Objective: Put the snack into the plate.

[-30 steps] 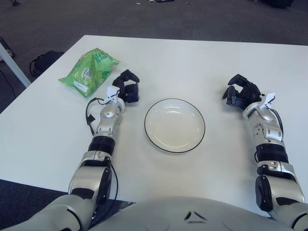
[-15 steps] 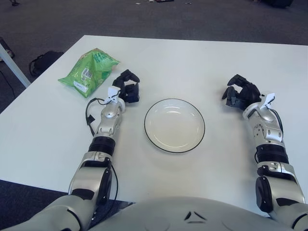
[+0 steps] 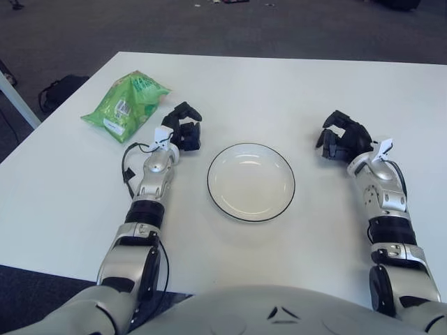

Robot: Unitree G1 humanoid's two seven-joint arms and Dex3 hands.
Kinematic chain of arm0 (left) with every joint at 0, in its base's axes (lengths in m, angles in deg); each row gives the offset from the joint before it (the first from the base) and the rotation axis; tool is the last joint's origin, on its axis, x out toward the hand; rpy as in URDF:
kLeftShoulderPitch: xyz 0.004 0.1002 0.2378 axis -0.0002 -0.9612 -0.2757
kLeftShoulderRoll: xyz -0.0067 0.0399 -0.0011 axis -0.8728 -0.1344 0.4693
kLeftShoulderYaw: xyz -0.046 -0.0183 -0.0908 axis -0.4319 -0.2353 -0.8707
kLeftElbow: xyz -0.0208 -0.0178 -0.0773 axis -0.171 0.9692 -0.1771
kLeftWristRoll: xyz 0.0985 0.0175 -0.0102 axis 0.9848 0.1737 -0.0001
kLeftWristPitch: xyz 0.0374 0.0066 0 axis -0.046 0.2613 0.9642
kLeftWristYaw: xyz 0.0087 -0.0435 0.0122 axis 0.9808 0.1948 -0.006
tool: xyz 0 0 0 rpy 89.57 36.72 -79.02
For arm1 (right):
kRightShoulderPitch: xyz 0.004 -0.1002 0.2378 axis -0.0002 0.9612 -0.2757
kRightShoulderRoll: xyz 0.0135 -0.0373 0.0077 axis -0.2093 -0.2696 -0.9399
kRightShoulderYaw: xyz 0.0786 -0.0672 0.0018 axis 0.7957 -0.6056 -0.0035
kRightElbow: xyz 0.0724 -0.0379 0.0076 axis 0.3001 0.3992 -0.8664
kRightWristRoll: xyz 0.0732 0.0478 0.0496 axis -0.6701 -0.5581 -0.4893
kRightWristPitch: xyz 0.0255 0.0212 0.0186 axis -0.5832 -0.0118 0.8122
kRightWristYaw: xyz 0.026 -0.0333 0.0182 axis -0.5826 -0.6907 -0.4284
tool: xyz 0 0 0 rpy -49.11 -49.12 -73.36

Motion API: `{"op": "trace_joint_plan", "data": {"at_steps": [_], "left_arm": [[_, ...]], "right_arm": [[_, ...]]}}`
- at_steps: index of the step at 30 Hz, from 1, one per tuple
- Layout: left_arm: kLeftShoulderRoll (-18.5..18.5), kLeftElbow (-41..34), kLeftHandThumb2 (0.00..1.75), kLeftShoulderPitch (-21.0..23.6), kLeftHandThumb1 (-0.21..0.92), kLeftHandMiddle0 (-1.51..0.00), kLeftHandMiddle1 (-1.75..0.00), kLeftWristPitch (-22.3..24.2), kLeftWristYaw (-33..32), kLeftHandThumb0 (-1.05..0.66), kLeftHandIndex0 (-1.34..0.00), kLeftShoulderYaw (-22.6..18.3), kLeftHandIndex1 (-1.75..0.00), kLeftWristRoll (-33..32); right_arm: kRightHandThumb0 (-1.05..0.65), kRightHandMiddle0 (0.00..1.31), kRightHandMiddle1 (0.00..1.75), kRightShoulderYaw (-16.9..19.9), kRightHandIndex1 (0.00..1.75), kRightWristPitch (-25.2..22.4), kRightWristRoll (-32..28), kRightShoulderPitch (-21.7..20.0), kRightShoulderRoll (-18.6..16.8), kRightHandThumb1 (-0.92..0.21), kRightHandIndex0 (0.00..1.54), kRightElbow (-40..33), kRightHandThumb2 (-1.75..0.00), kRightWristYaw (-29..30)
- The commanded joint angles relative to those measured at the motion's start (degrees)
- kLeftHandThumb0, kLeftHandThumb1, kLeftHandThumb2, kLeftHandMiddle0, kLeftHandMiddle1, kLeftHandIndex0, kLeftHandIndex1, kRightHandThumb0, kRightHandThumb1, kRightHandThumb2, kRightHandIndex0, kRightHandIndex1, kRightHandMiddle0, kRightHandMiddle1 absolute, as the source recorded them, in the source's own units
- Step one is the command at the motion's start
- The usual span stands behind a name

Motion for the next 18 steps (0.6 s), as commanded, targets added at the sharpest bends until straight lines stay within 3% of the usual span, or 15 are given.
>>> {"op": "trace_joint_plan", "data": {"at_steps": [1,5,9,18], "left_arm": [[-1.8,-1.3,1.27,-4.7,0.35,-1.05,-1.75,0.5,1.8,-0.47,-0.58,-1.9,-1.75,-1.7],[-2.2,-6.7,1.25,-4.4,0.37,-1.03,-1.75,3.0,1.1,-0.46,-0.57,-2.5,-1.75,-1.5],[-3.2,-10.3,1.24,-4.6,0.38,-1.02,-1.75,2.4,-1.2,-0.46,-0.56,-1.7,-1.75,2.2],[-8.2,-26.2,1.14,-4.5,0.46,-1.01,-1.75,11.6,-6.7,-0.44,-0.50,-0.2,-1.75,16.1]], "right_arm": [[-0.01,0.54,1.71,-2.3,1.75,-7.5,0.9,5.3,-1.6,-0.12,0.76,1.3,-1.54,0.1],[-0.01,0.54,1.71,-2.5,1.75,-8.8,0.7,5.6,-2.0,-0.13,0.76,0.1,-1.54,0.5],[-0.01,0.53,1.70,-2.7,1.75,-9.9,0.4,5.7,-2.2,-0.14,0.74,-1.0,-1.52,0.5],[-0.01,0.53,1.71,-3.3,1.75,-11.4,0.4,5.7,-2.3,-0.15,0.73,-2.4,-1.51,0.2]]}}
